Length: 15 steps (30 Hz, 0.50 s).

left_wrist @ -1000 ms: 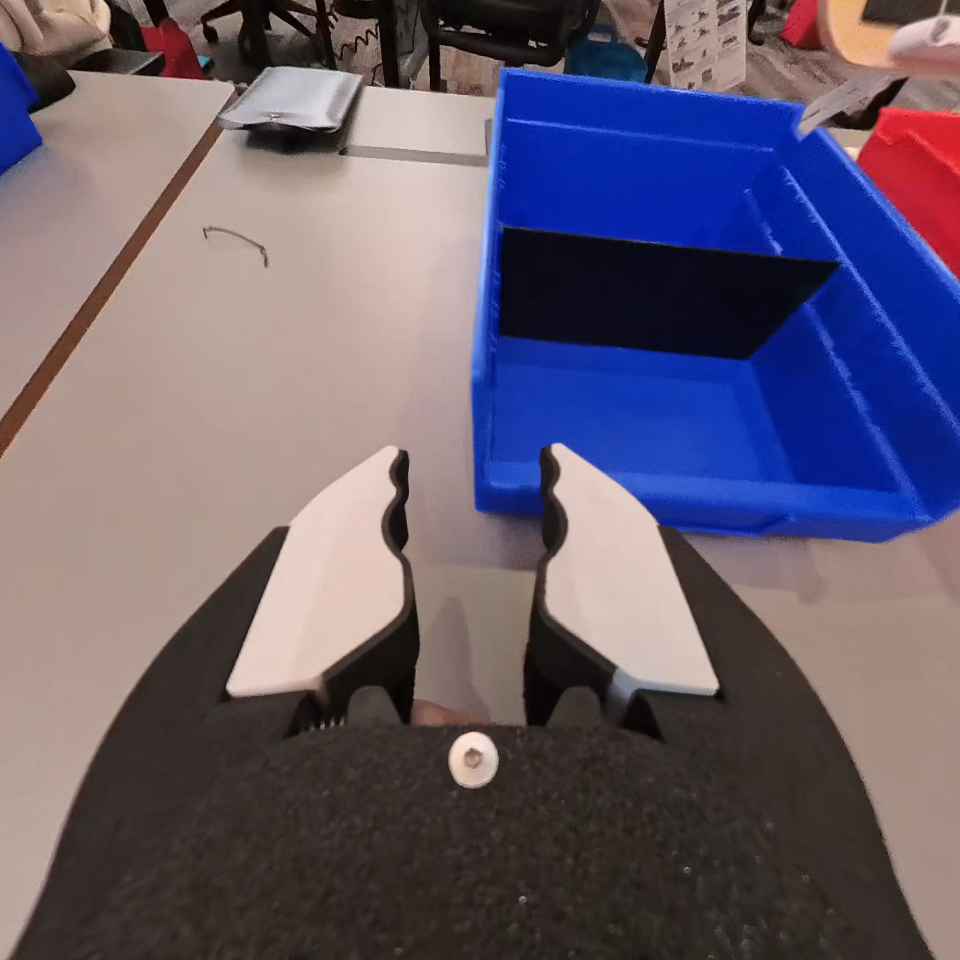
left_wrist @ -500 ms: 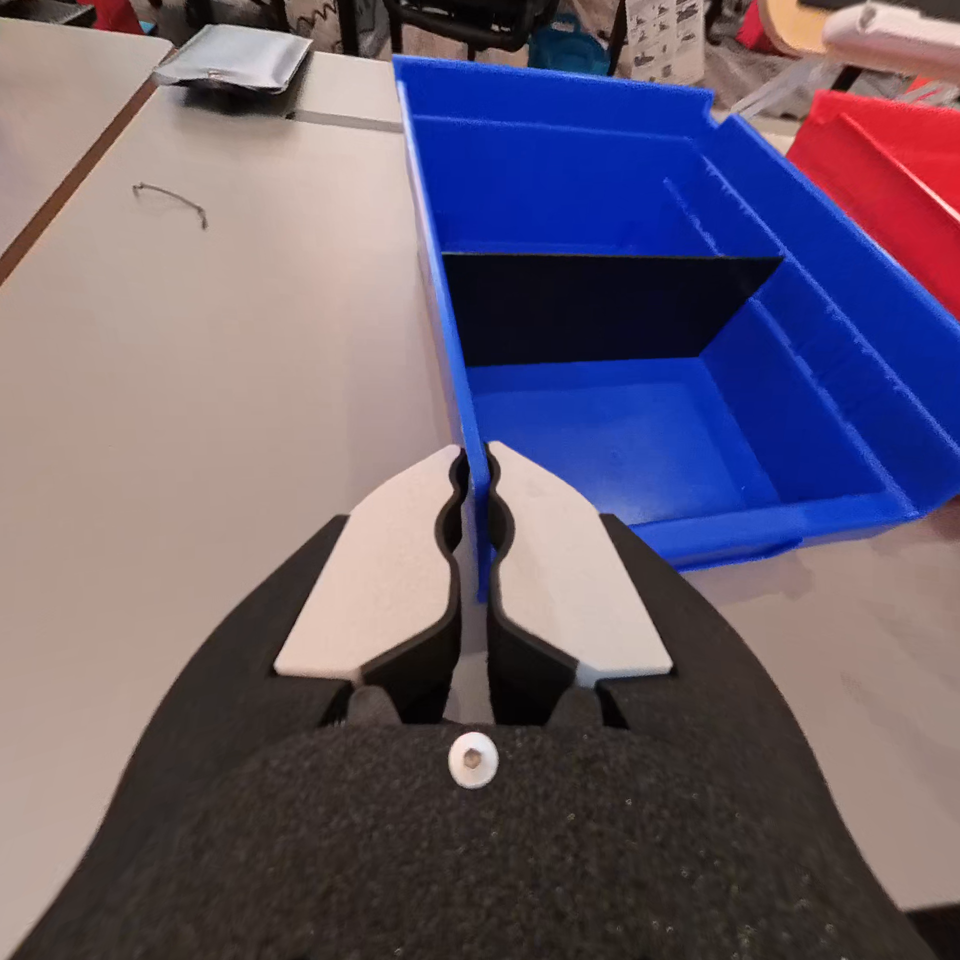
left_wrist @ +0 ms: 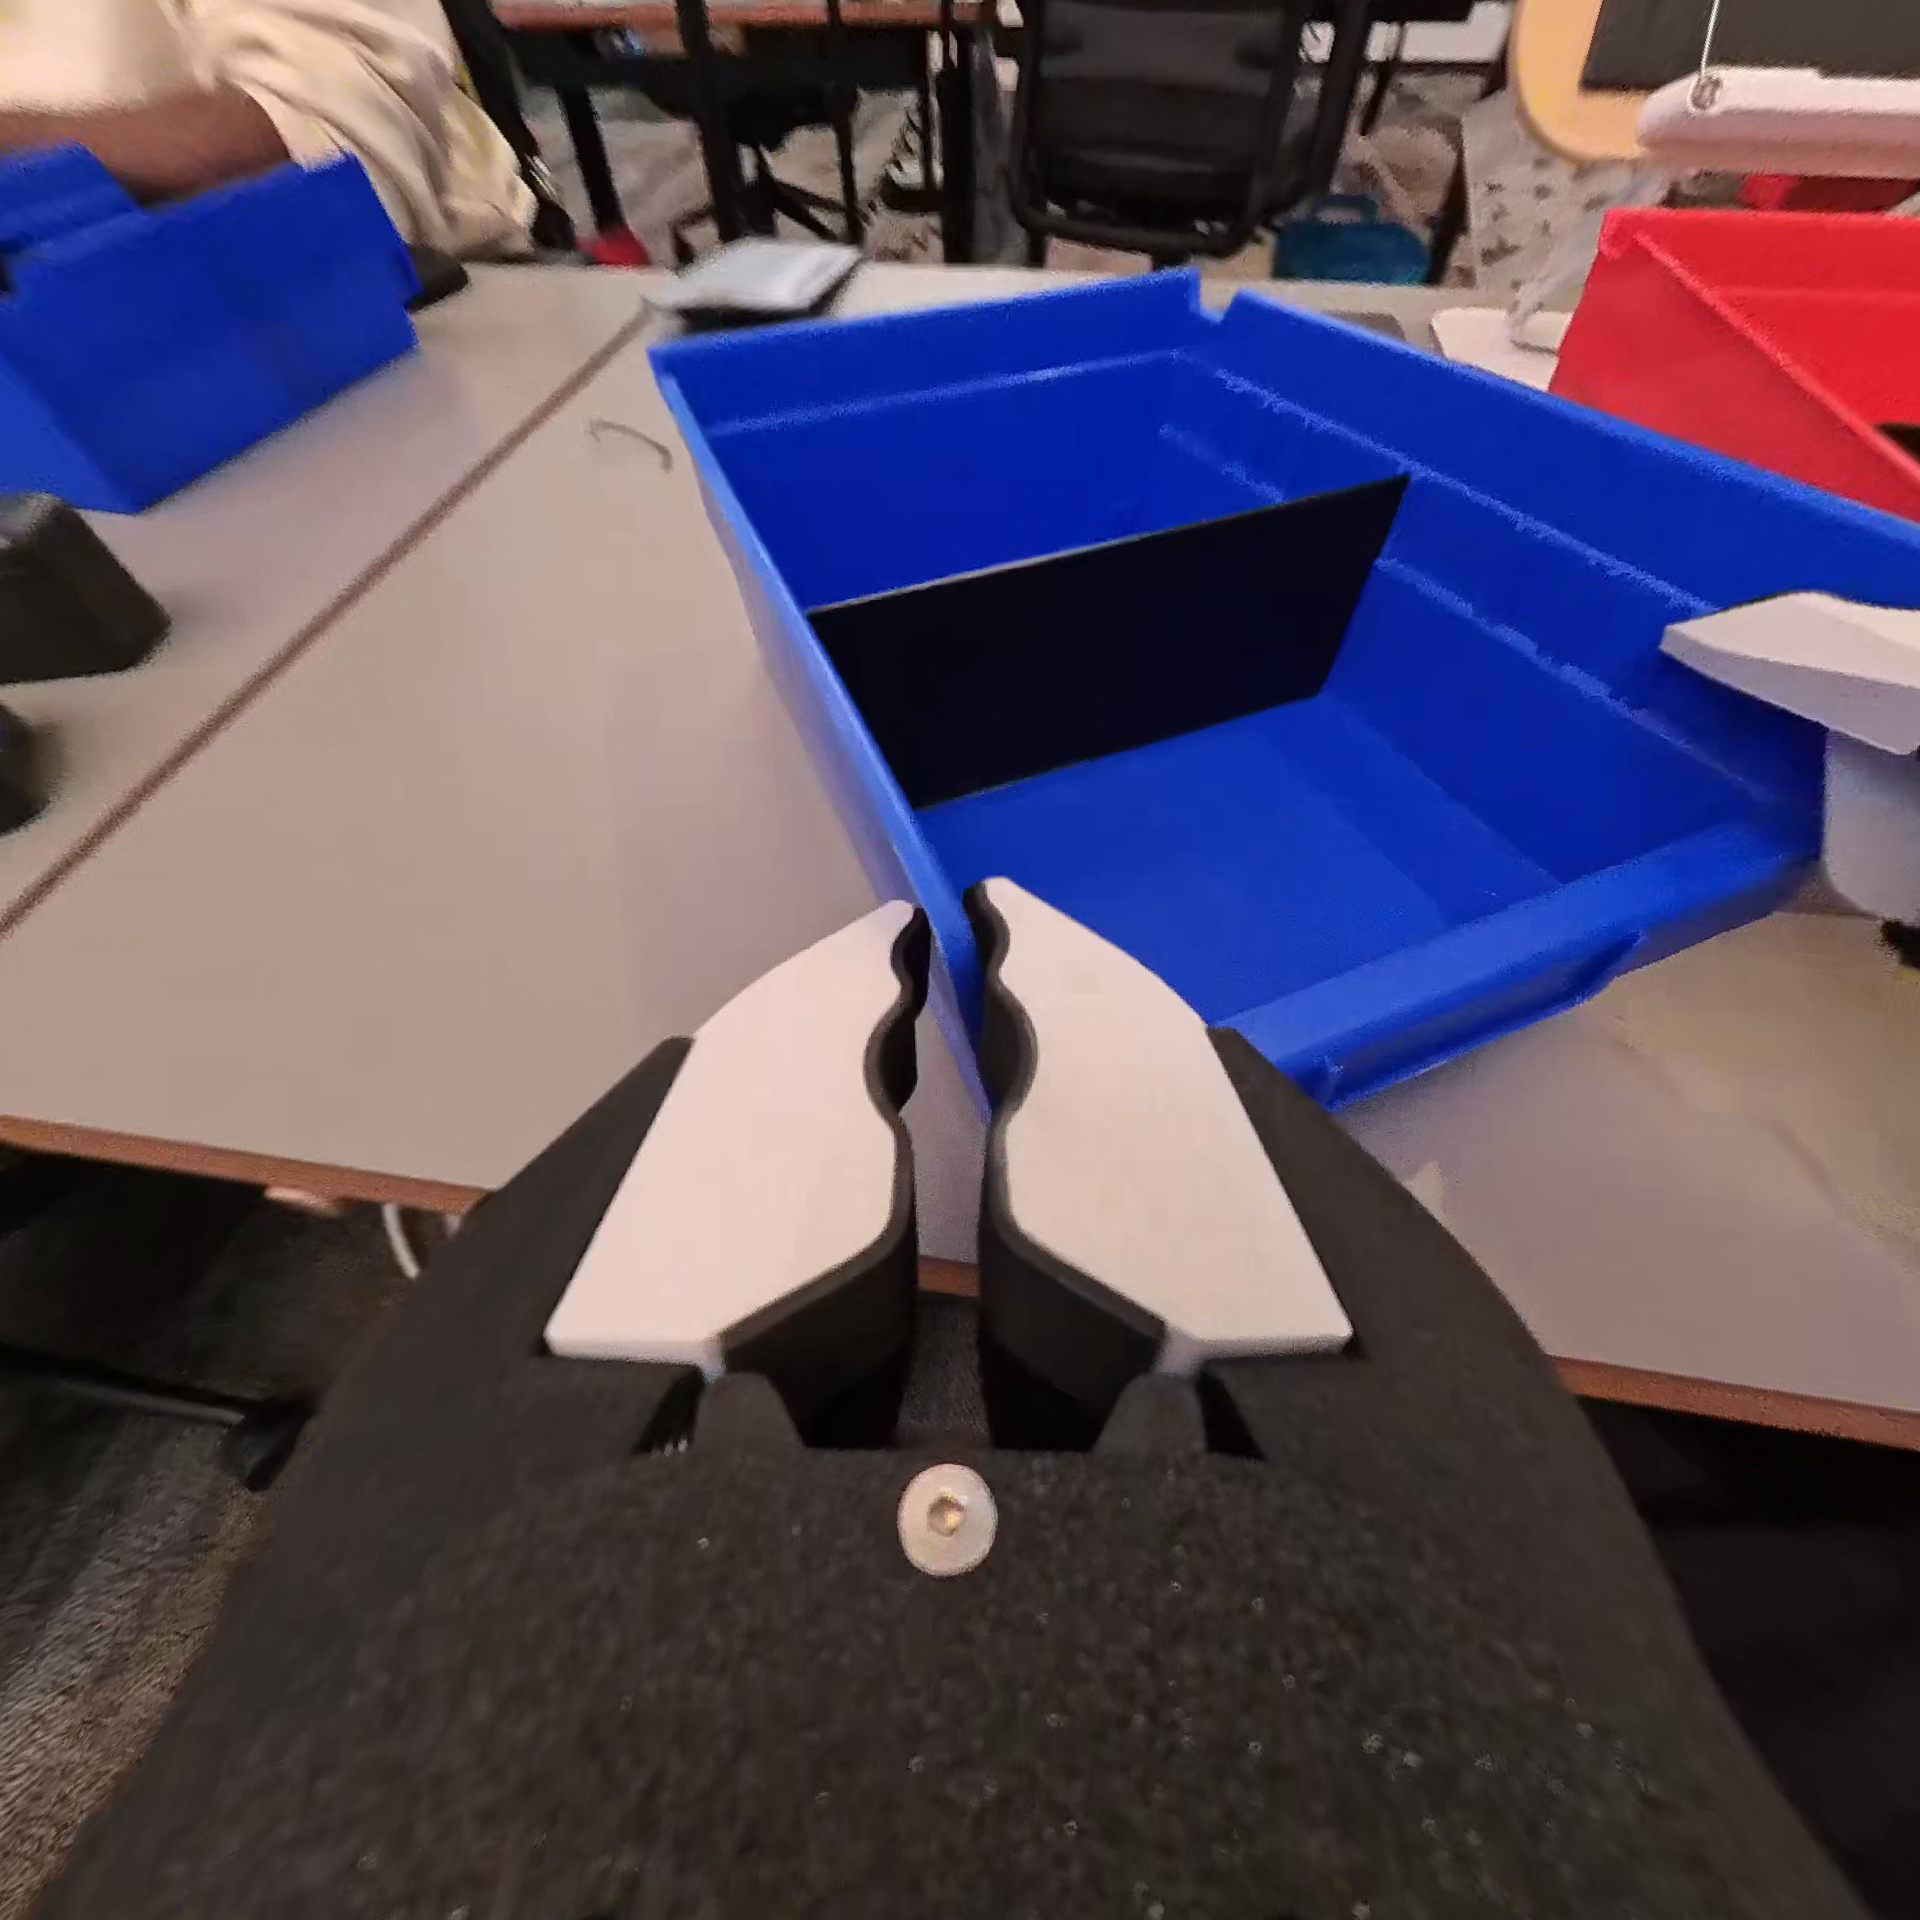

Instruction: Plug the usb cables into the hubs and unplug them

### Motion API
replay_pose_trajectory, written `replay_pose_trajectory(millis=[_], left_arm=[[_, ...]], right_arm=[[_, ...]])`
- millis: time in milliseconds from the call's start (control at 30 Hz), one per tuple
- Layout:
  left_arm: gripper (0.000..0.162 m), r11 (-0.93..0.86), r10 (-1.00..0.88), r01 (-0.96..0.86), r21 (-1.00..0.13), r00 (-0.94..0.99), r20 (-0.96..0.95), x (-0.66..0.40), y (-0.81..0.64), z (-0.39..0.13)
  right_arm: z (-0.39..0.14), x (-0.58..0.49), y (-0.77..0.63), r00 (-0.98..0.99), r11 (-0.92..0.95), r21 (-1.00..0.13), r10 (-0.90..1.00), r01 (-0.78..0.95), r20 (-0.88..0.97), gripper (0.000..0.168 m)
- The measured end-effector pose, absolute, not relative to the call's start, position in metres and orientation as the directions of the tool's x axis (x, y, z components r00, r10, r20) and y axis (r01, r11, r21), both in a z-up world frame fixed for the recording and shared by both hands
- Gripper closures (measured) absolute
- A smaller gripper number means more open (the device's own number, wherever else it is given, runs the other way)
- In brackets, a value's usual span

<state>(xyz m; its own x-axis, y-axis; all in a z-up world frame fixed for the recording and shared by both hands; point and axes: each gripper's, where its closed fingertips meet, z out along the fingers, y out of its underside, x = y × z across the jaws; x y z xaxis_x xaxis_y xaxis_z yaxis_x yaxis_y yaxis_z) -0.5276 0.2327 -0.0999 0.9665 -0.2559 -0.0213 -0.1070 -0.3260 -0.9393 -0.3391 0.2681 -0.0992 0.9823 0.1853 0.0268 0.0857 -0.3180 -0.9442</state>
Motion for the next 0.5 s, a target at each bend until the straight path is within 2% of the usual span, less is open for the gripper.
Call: replay_pose_trajectory(millis=[133, 267, 400, 500], left_arm=[[0.155, -0.24, -0.234, -0.078, -0.968, 0.972, -0.02, -0.517, 0.226, -0.067], [0.155, -0.139, -0.301, -0.059, -0.988, 0.953, -0.015, -0.48, 0.234, -0.016], [0.154, 0.007, -0.428, -0.069, -0.998, 0.902, -0.066, -0.404, 0.243, 0.049], [0.154, 0.078, -0.542, -0.083, -0.993, 0.833, -0.113, -0.318, 0.245, 0.079]], right_arm=[[-0.055, -0.326, 0.266, 0.983, -0.21, -0.971, 0.163, 0.118, 0.085, 0.165], [0.01, -0.284, 0.26, 0.991, -0.091, -0.99, 0.083, 0.111, 0.103, 0.165], [0.079, -0.203, 0.237, 0.992, 0.041, -0.992, -0.065, 0.115, 0.113, 0.165], [0.105, -0.116, 0.209, 0.975, 0.077, -0.992, -0.209, 0.098, 0.08, 0.165]])
